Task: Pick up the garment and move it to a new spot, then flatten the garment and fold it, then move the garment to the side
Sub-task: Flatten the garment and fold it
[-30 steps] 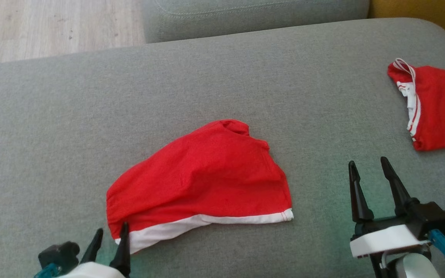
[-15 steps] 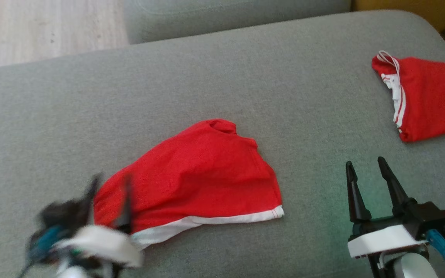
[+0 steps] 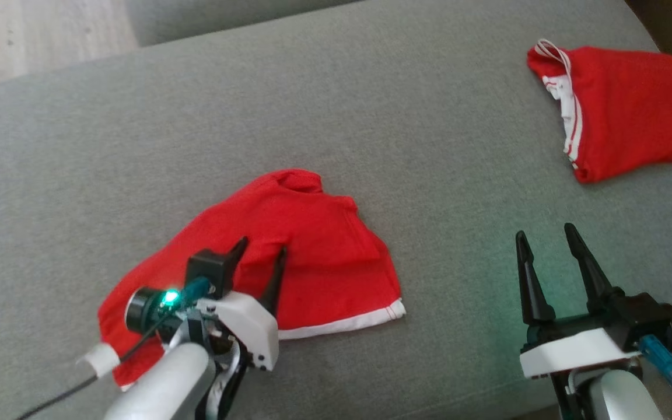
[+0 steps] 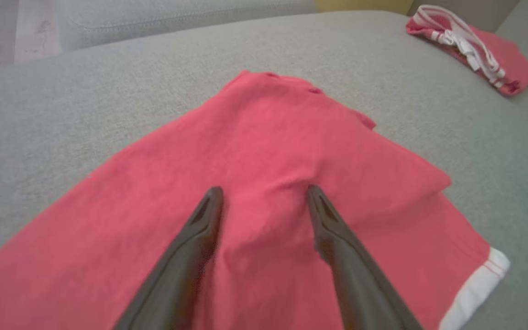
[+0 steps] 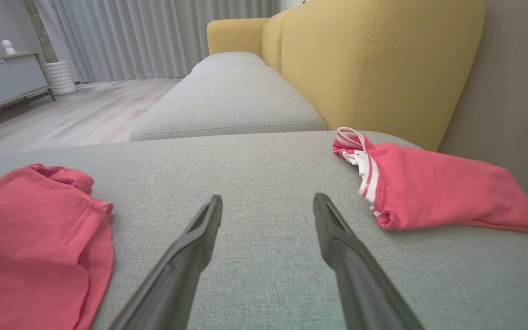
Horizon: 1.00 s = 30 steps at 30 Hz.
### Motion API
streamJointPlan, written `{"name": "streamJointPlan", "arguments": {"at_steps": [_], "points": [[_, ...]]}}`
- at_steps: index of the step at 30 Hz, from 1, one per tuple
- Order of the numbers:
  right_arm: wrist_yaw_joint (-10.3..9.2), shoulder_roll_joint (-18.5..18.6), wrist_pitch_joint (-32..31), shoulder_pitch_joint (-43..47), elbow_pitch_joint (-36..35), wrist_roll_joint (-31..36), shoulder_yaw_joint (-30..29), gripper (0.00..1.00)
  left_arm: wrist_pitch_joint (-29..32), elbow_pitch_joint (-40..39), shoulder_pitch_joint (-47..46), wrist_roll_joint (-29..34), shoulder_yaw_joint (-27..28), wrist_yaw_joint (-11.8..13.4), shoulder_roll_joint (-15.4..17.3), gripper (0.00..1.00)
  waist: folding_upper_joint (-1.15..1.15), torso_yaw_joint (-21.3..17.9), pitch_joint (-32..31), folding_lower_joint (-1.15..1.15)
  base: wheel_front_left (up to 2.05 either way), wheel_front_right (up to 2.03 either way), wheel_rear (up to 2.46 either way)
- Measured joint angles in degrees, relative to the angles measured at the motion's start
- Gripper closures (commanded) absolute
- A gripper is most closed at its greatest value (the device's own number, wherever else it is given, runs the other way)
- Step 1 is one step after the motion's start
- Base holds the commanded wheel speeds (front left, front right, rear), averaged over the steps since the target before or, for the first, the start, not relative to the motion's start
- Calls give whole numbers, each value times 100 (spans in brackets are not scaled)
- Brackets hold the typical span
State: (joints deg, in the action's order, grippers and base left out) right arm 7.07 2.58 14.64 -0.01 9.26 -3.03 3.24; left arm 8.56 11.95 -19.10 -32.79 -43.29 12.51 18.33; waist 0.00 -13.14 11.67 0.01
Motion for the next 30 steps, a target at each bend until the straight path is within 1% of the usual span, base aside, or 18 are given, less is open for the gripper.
{"name": "streamJointPlan", "arguments": {"at_steps": [1, 4, 7, 12, 18, 21, 22, 23, 24, 27, 30], "points": [[0, 0, 0, -9, 0, -1, 4, 0, 0, 134, -69, 3, -3, -47, -23, 100, 0, -33, 39, 0, 0, 0, 0], [0, 0, -1, -97, -3, -7, 2, 0, 2, 486, -270, -71, -9, -240, -100, 100, 0, -126, 156, 0, 0, 0, 0], [0, 0, -1, -185, -10, -51, 3, 0, -23, 814, -470, -116, 20, -350, -177, 100, 0, -221, 264, 0, 0, 0, 0], [0, 0, -1, -209, -27, -68, -11, 0, -325, 1225, -836, -227, 191, -404, -338, 100, 0, -347, 429, 0, 0, 0, 0], [0, 0, -1, -304, -25, -68, -4, 0, -421, 1828, -1491, -452, 461, -533, -605, 100, 0, -435, 535, 0, 0, 0, 0], [0, 0, 0, -362, -24, -68, 19, 0, -581, 2151, -1751, -527, 568, -600, -719, 100, 0, -461, 557, 0, 0, 0, 0], [0, 0, -1, -363, -18, -68, 26, 0, -712, 2270, -1814, -580, 672, -594, -780, 80, 0, -468, 561, 0, 0, 0, 0], [0, 0, 0, -364, -7, -68, 43, 0, -811, 2393, -1878, -610, 722, -599, -816, 50, 0, -472, 560, 0, 0, 0, 0], [0, 0, -1, -364, 11, -68, 55, 0, -924, 2520, -1942, -611, 758, -613, -846, 0, 0, -473, 554, 0, 0, 0, 0], [0, 0, -1, -362, 56, -69, 79, 0, -1087, 2810, -2023, -657, 789, -797, -914, 0, 0, -461, 508, 0, 0, 0, 0], [0, 0, -1, -359, 71, -68, 31, 0, -1447, 2858, -2007, -659, 794, -906, -1007, 0, 0, -398, 421, 0, 0, 0, 0]]}}
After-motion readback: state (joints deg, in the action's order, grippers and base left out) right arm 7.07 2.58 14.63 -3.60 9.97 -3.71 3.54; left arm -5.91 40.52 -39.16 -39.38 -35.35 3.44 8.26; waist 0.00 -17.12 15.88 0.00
